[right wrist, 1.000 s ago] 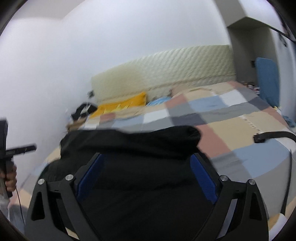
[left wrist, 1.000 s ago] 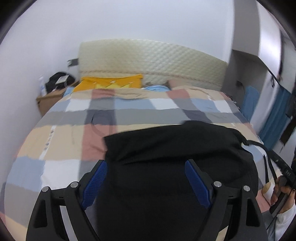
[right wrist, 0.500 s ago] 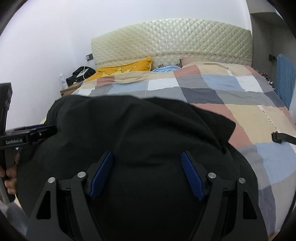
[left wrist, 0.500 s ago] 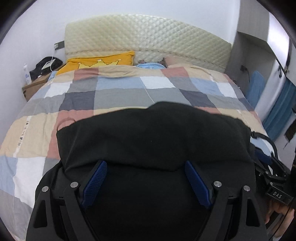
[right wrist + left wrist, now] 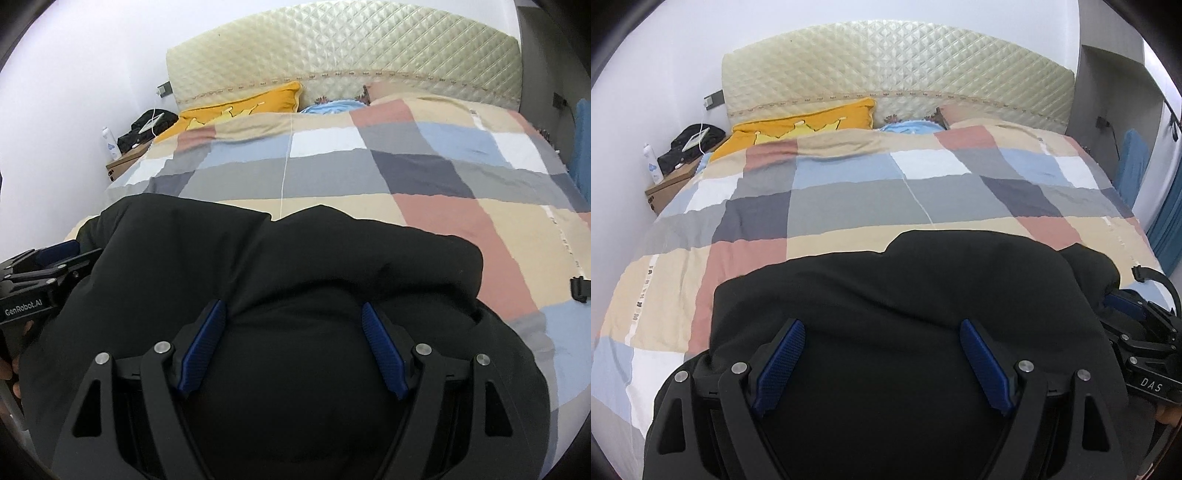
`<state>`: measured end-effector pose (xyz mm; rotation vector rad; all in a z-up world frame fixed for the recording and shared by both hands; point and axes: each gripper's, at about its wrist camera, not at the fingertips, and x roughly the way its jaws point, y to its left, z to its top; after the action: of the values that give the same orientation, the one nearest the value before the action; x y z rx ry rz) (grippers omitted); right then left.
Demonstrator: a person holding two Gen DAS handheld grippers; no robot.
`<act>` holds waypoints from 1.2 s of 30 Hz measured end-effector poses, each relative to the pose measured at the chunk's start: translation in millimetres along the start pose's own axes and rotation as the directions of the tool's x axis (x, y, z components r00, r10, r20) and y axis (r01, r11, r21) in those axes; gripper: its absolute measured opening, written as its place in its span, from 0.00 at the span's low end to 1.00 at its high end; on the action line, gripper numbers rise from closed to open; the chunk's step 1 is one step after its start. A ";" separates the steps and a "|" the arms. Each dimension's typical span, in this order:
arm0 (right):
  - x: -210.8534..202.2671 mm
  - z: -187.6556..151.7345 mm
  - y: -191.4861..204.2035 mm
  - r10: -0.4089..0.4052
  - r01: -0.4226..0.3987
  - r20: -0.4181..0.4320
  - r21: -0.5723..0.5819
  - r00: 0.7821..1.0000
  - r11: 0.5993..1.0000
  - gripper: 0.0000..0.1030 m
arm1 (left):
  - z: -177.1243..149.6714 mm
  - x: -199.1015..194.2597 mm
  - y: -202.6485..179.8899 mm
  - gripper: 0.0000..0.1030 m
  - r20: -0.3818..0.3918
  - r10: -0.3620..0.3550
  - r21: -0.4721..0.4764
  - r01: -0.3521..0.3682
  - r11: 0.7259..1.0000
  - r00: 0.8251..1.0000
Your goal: Fold large clothes
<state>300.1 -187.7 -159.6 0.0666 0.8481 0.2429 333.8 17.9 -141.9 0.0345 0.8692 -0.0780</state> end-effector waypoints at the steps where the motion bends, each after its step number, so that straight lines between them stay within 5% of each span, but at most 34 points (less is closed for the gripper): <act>1: 4.9 1.1 -0.3 0.002 -0.002 -0.004 0.001 1.000 1.000 0.74 | 1.0 3.5 1.6 0.84 -0.007 0.001 -0.002 -0.001 1.000 1.000; 11: -4.5 1.8 -2.0 0.015 -0.015 0.008 0.007 1.000 1.000 0.75 | -10.2 -13.4 31.8 0.83 0.015 -0.035 -0.075 0.036 0.997 0.999; 16: -30.3 -4.3 -12.1 -0.032 0.033 0.058 -0.015 0.998 0.999 0.75 | -17.0 -36.1 66.6 0.83 0.043 0.071 -0.088 -0.067 0.994 0.997; 21: -36.9 -15.0 -27.4 -0.072 0.073 0.058 -0.008 0.996 0.997 0.75 | -32.3 -32.3 86.4 0.83 0.007 0.070 -0.103 -0.069 0.992 0.998; 28: -21.8 -22.7 -22.1 -0.068 0.068 0.045 -0.010 0.997 0.998 0.75 | -42.6 -12.1 78.0 0.84 -0.036 0.076 -0.060 -0.078 0.995 0.997; 36: -47.3 -30.1 -24.2 -0.056 0.052 0.092 0.047 0.994 0.998 0.75 | -48.8 -36.8 82.4 0.83 0.022 0.053 -0.112 -0.050 0.992 0.998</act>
<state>251.9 -223.7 -148.6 0.0959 0.7617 0.1691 279.8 105.0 -145.4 -0.0486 0.8464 0.0189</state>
